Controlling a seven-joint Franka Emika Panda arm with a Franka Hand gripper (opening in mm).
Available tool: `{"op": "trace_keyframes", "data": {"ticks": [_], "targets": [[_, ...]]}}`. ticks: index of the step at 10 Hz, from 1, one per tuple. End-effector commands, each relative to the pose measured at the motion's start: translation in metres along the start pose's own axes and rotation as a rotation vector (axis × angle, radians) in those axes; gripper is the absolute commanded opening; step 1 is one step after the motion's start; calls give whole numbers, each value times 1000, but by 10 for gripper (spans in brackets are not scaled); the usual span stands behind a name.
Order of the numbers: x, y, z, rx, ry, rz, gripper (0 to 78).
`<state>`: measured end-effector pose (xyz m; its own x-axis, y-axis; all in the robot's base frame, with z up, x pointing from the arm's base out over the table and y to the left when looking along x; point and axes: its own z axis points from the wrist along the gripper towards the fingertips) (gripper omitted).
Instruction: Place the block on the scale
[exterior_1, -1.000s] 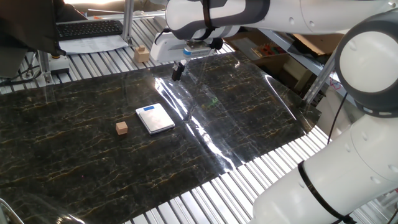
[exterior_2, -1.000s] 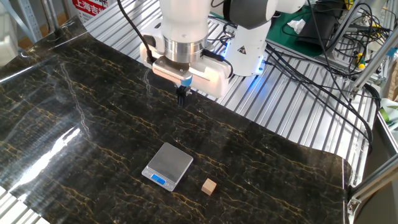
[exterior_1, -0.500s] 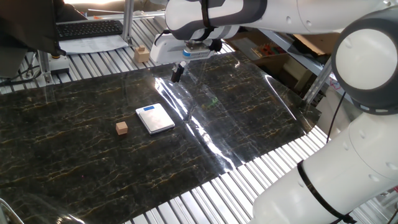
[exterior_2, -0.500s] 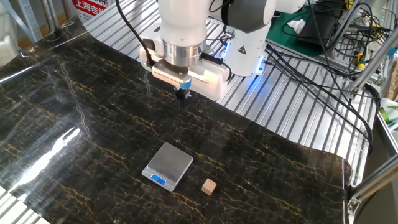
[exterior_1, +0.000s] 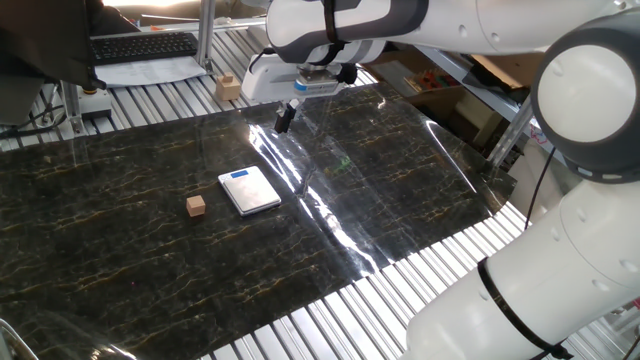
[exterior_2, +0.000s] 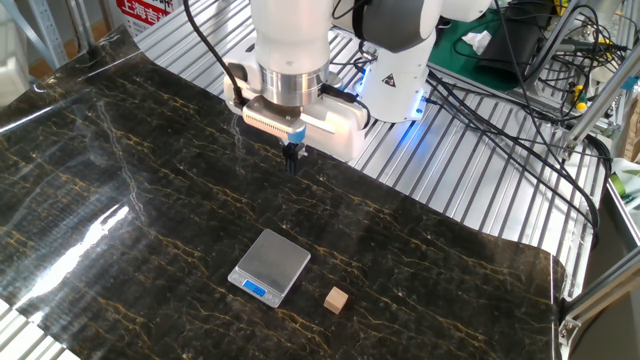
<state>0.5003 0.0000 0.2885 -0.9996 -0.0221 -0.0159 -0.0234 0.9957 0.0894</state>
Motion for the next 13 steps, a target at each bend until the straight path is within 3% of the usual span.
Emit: {"op": "trace_keyframes", "data": {"ticks": [1,13], "targets": [[-1,0,0,-3,-3,1,0],[0,-1,6,-8,-4,-1,0]]}}
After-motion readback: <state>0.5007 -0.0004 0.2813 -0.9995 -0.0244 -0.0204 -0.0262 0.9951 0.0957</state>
